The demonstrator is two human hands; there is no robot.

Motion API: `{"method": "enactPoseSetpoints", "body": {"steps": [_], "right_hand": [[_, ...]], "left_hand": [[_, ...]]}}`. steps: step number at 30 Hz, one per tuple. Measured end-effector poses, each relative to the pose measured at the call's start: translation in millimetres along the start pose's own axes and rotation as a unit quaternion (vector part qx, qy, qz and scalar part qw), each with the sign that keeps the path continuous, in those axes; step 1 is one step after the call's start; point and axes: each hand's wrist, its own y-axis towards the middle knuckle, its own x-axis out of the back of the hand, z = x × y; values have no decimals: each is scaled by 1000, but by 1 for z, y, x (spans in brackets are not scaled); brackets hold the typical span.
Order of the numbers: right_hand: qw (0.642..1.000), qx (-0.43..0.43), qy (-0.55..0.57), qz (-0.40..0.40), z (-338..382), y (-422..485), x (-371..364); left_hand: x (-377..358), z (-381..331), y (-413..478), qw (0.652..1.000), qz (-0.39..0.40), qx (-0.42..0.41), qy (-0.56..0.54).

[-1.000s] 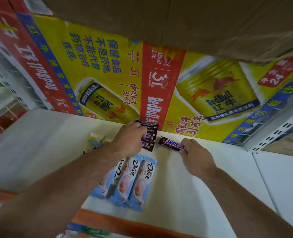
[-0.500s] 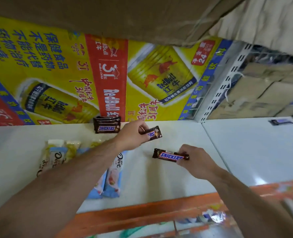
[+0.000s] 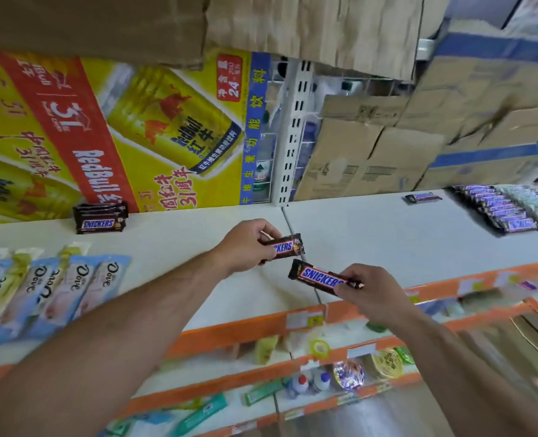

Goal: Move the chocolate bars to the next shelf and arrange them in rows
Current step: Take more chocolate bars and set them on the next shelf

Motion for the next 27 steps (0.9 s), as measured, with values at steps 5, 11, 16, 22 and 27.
{"method": "enactPoseSetpoints", "body": {"steps": [5,11,16,22,27], "right_hand": [[1000,14,3,-18,-75,-11,69],[999,1,33,-40,-143,-16,138],[996,-24,58,-57,-186,0,172],[995,-48,48,-67,-222,47,199],[994,-72,33,-73,-245,95,223]], "left_hand": [[-91,-52,15,1000,-1,-7,-8],[-177,-102,45,999,22,-25,1],[-221,-129,88,998,41,-35,19],[-255,-148,164,996,67,-53,27],[-272,-163,226,997,67,-39,21]]}}
